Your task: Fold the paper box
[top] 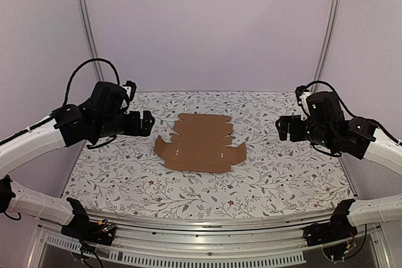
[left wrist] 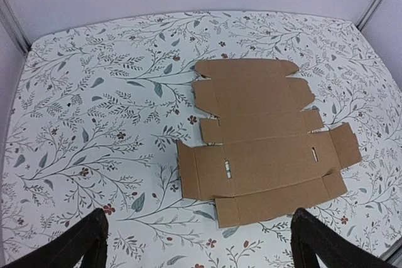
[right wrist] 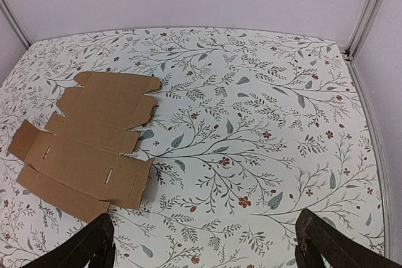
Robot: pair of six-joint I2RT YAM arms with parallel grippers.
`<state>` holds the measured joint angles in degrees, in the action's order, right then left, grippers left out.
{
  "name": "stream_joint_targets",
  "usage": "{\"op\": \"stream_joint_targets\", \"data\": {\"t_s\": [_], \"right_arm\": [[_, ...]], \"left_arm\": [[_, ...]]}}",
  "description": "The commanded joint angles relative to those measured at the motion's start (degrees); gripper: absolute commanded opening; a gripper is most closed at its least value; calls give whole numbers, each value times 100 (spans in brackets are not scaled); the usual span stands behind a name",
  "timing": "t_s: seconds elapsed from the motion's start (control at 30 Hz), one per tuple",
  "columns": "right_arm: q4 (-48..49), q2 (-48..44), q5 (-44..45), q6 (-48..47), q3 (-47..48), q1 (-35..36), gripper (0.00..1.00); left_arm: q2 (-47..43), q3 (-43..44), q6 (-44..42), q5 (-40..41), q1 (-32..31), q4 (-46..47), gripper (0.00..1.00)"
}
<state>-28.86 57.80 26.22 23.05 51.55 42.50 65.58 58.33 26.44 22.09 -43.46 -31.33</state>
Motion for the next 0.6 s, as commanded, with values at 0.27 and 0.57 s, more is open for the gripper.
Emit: {"op": "stream_joint_targets", "data": {"t_s": [0.27,0.57], "right_arm": [[936,-278,-1086,49,-732,51,99],[1568,-46,-1388,1288,-1448,236,99]], "left_arm": [[-30,-30,142,-44,-75,-154,99],[115,-126,203,-86,-75,-230,100]]}}
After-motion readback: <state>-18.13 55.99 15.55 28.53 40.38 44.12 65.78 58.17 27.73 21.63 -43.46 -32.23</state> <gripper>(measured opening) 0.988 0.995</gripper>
